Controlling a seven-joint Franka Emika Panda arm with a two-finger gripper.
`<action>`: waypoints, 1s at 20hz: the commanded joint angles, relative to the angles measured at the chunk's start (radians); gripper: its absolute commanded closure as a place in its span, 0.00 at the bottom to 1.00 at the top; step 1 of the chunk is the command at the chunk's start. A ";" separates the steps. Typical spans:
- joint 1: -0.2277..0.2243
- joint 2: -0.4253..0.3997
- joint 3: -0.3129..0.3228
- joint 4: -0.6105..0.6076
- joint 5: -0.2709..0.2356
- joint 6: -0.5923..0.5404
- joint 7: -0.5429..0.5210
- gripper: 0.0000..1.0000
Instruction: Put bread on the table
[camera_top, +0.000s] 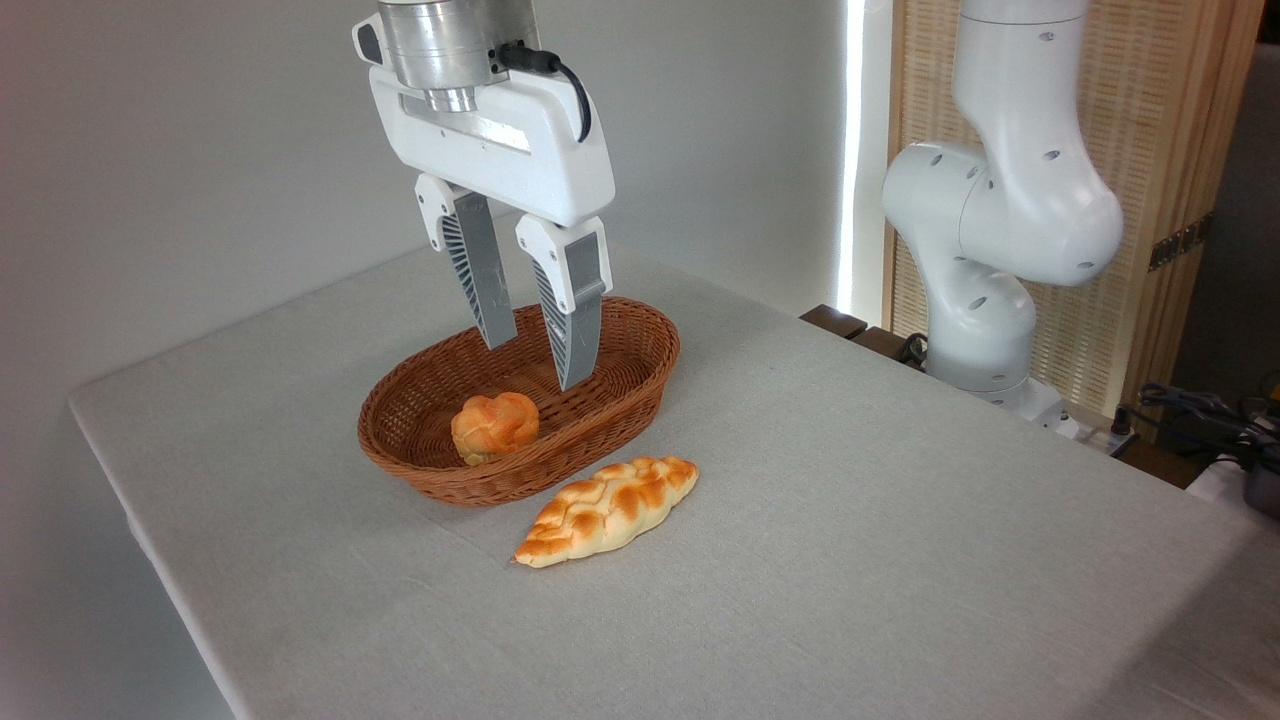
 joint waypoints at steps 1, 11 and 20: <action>0.006 0.002 0.001 0.014 -0.006 -0.020 0.005 0.00; 0.007 -0.021 -0.005 -0.013 -0.012 -0.017 0.003 0.00; 0.006 -0.112 -0.034 -0.144 -0.046 0.014 0.002 0.00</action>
